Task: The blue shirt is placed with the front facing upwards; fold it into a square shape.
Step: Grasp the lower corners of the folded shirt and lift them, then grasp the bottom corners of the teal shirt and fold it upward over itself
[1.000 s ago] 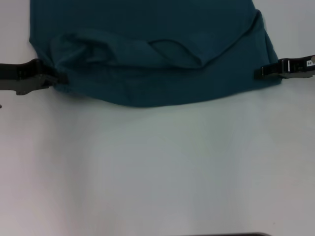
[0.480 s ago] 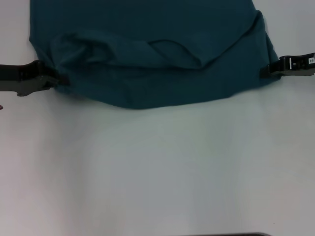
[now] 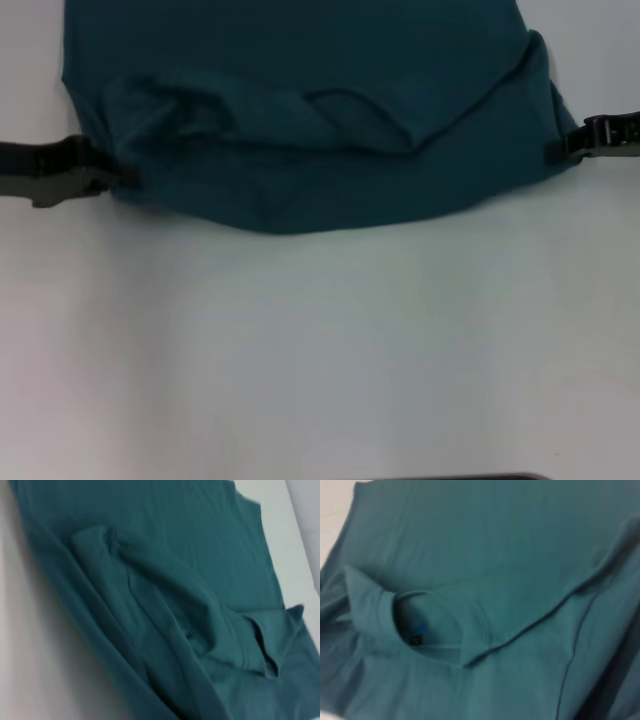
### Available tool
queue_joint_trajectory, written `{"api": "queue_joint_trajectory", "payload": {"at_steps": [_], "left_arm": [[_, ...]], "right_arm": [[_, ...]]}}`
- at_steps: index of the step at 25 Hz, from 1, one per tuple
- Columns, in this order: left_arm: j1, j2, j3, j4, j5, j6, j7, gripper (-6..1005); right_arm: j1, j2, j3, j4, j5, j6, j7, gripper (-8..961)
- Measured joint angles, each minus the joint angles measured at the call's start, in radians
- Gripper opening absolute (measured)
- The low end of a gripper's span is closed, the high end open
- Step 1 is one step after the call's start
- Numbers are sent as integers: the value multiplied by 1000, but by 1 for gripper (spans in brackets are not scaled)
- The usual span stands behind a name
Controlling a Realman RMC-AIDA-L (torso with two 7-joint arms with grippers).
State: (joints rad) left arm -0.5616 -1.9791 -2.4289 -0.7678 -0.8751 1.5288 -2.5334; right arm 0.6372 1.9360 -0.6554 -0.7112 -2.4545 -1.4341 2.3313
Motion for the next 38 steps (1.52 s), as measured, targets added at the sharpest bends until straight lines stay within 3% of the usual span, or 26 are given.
{"api": "queue_joint_trajectory", "payload": {"at_steps": [5,7,12,19,25,33,38], "left_arm": [[16,28,37,-10,31,110,7,49],[20,32,36,-23,48,169,14,50],[24,37,40,-53,99,301,30,50],[79,9,41,-129,178,436,28,52],[145,-15,49,-168,247,489,31,53],[173,-26,60,-169,286,504,46,54],[168,-25,57,-171,274,512,60,55]], "right_arm": [[-4,-41,-2,-46,-22,-196,2,33],[-4,-43,-2,-82,-59,-283,3,34],[-4,-7,-6,-156,-186,-446,2,34],[-39,43,-43,-231,-302,-548,1,35],[-89,55,-115,-229,-314,-555,12,36],[-123,77,-164,-226,-307,-559,9,37],[-115,64,-157,-227,-230,-560,10,37]]}}
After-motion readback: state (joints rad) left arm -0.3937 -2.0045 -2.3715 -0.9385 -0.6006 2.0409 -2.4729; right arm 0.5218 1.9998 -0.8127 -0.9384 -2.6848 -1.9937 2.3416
